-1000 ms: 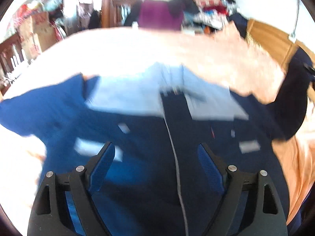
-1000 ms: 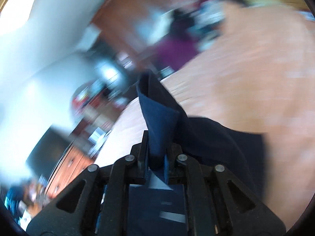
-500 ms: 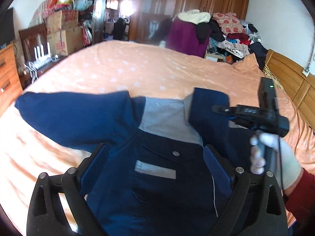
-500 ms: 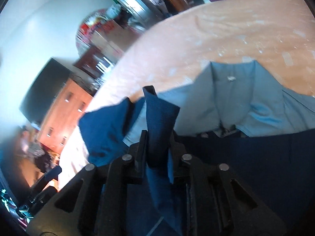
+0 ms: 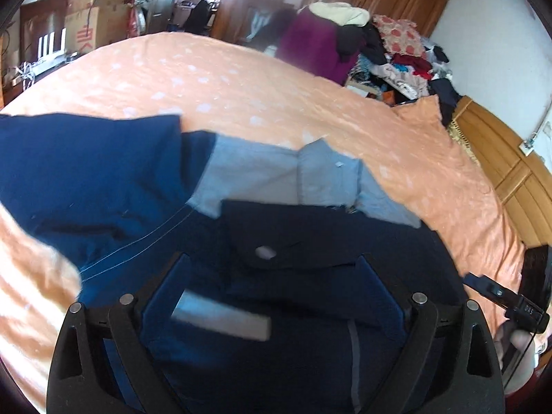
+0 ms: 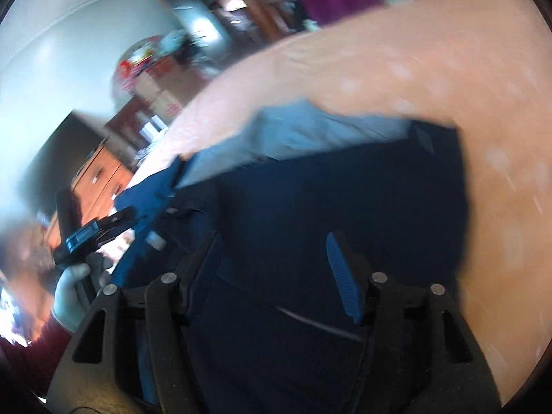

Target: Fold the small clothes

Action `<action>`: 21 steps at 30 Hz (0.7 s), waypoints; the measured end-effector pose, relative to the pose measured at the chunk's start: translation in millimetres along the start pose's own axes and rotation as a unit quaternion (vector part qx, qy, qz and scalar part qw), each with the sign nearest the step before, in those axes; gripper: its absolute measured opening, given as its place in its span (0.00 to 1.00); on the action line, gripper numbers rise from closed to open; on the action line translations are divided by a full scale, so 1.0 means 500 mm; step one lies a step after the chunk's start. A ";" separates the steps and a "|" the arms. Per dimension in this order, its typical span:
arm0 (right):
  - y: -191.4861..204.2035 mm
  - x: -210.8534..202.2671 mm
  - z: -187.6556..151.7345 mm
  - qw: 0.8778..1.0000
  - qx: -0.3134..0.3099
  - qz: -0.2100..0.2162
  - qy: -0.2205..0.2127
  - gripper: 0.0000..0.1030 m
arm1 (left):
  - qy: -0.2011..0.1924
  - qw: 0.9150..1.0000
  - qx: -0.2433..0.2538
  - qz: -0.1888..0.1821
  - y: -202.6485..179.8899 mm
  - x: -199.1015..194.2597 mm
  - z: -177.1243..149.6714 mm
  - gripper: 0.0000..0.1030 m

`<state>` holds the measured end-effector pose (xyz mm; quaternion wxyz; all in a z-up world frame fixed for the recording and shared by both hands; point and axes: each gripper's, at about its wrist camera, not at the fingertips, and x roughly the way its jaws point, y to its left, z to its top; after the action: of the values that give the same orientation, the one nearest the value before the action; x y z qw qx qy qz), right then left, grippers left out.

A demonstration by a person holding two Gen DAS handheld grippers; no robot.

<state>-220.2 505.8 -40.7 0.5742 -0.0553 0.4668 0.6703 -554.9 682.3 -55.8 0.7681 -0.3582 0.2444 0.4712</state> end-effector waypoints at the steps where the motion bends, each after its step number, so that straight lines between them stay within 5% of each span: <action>1: -0.043 0.008 -0.013 0.999 0.030 -0.021 0.006 0.50 | 0.006 1.000 -0.004 0.006 0.016 0.003 -0.006 0.94; 2: -0.093 0.012 -0.027 0.997 0.063 -0.046 0.018 0.40 | 0.012 1.000 -0.009 0.013 0.035 0.006 -0.010 0.94; 3: -0.148 0.006 -0.045 0.993 0.112 -0.038 0.020 0.04 | 0.018 0.999 -0.016 0.021 0.053 0.008 -0.013 0.94; 4: -0.173 -0.010 -0.052 0.990 0.141 -0.028 0.012 0.00 | 0.023 0.999 -0.025 0.030 0.074 0.008 -0.016 0.94; 6: -0.178 -0.051 -0.049 0.989 0.146 -0.023 -0.016 0.02 | 0.025 0.998 -0.043 0.044 0.111 -0.004 -0.015 0.94; 9: -0.155 -0.081 -0.013 0.991 0.121 -0.030 -0.039 0.16 | 0.009 0.996 -0.051 0.069 0.162 -0.040 -0.007 0.94; 14: -0.155 -0.030 0.086 0.997 0.071 -0.023 -0.028 0.36 | -0.005 0.991 -0.097 0.096 0.261 -0.085 -0.004 0.94; 15: -0.168 0.007 0.100 0.997 0.065 -0.034 -0.002 0.37 | -0.007 0.989 -0.107 0.099 0.278 -0.092 -0.007 0.94; 17: -0.210 0.062 0.097 0.993 0.057 -0.090 0.041 0.22 | -0.007 0.987 -0.120 0.109 0.316 -0.108 -0.013 0.94; 18: -0.220 0.068 0.095 0.992 0.067 -0.104 0.038 0.05 | -0.007 0.986 -0.123 0.112 0.331 -0.114 -0.013 0.94; 19: -0.221 0.060 0.096 0.991 0.079 -0.103 0.031 0.06 | -0.008 0.985 -0.126 0.119 0.351 -0.123 -0.012 0.94; 20: -0.221 0.044 0.091 0.991 0.086 -0.096 0.021 0.11 | -0.011 0.982 -0.131 0.132 0.374 -0.135 -0.009 0.94; 21: -0.203 0.020 0.084 0.993 0.084 -0.089 0.002 0.31 | -0.017 0.980 -0.139 0.140 0.394 -0.146 -0.006 0.94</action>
<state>-120.6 532.4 -80.5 0.6331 -0.0492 0.5158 0.5750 -763.9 698.9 -68.4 0.6415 -0.4159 0.2112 0.6090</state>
